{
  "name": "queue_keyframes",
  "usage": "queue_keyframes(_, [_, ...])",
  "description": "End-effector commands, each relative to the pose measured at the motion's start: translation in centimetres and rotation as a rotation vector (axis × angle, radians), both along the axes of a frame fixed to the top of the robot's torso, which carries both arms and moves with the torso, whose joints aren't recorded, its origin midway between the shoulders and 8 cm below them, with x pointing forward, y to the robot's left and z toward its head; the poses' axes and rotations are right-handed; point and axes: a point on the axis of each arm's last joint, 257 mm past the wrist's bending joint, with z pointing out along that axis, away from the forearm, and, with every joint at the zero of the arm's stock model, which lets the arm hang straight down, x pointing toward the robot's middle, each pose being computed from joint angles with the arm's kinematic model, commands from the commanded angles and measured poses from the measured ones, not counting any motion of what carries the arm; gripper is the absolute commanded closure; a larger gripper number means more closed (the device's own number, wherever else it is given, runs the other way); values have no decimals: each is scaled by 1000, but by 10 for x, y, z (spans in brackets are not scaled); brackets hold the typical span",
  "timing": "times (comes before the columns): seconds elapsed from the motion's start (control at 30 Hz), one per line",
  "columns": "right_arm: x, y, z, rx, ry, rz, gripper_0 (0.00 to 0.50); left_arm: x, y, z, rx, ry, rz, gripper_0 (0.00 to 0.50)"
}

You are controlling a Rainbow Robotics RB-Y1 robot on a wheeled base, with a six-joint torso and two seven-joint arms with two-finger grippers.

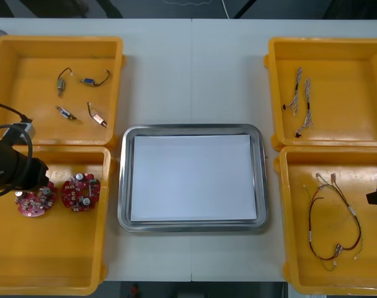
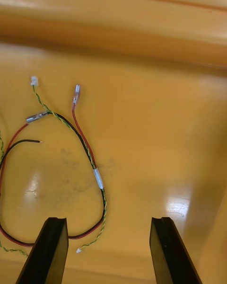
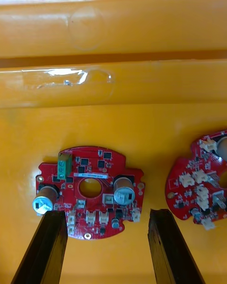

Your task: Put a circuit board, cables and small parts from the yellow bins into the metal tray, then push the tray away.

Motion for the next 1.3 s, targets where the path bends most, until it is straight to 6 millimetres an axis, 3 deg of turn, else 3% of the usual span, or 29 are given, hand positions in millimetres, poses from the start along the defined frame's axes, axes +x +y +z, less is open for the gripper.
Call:
queue_keyframes(0.03, [-6, -8, -25, -65, 37, 47, 0, -1, 7, -17, 31, 16, -13, 0])
queue_keyframes(0.5, [-5, -11, -74, -38, 49, 35, 0, -7, 7, -44, 52, 33, -18, 0])
queue_keyframes(1.03, [-3, -10, -91, -49, 32, 41, 0, 0, 4, -57, 59, 3, -21, 0])
queue_keyframes(1.07, [-4, -11, -92, -51, 33, 40, 0, -1, 4, -58, 59, 5, -20, 23])
queue_keyframes(1.13, [-4, -11, -93, -46, 35, 38, 0, -2, 3, -58, 59, 6, -23, 143])
queue_keyframes(1.2, [-6, -11, -96, -44, 42, 36, 0, -2, 3, -59, 59, 8, -25, 448])
queue_keyframes(1.23, [-7, -11, -97, -43, 46, 36, 0, -2, 3, -59, 57, 7, -24, 497])
queue_keyframes(1.3, [-8, -11, -98, -40, 47, 34, 0, -2, 3, -58, 58, 6, -26, 499])
